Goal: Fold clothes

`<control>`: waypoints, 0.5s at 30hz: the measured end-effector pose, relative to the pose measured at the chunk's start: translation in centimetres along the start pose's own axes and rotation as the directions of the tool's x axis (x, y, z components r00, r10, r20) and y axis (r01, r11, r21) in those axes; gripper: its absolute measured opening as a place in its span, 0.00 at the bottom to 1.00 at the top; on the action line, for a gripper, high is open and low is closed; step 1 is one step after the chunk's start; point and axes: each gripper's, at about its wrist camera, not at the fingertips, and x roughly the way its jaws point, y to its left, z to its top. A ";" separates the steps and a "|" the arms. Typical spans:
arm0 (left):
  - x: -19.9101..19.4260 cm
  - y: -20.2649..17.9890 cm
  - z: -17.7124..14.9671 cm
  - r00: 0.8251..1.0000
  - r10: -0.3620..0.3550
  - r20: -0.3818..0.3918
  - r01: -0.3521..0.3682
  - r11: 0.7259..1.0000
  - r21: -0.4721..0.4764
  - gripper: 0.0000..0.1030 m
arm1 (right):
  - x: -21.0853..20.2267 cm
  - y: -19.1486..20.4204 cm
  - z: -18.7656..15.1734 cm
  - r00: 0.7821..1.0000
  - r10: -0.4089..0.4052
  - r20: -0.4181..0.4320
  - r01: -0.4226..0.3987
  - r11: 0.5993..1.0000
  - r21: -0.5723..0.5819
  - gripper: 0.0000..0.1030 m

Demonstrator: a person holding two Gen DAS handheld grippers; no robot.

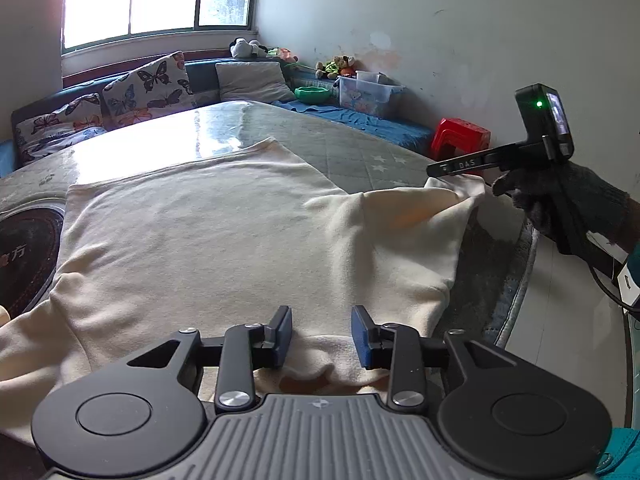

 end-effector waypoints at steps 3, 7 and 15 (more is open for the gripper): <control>0.0 -0.1 -0.1 1.000 0.001 0.001 -0.001 1.000 0.007 0.38 | -0.1 0.2 -0.3 0.999 0.043 -0.006 -0.043 0.999 0.014 0.14; -0.1 0.0 -0.2 1.000 -0.002 0.001 0.002 1.000 0.013 0.38 | -2.1 1.4 0.1 0.995 -0.065 0.075 0.067 0.998 -0.017 0.11; 0.0 -0.2 -0.2 1.000 -0.004 0.004 0.004 1.000 0.020 0.42 | -2.1 -0.3 -0.6 0.984 -0.151 0.097 0.145 0.987 0.065 0.27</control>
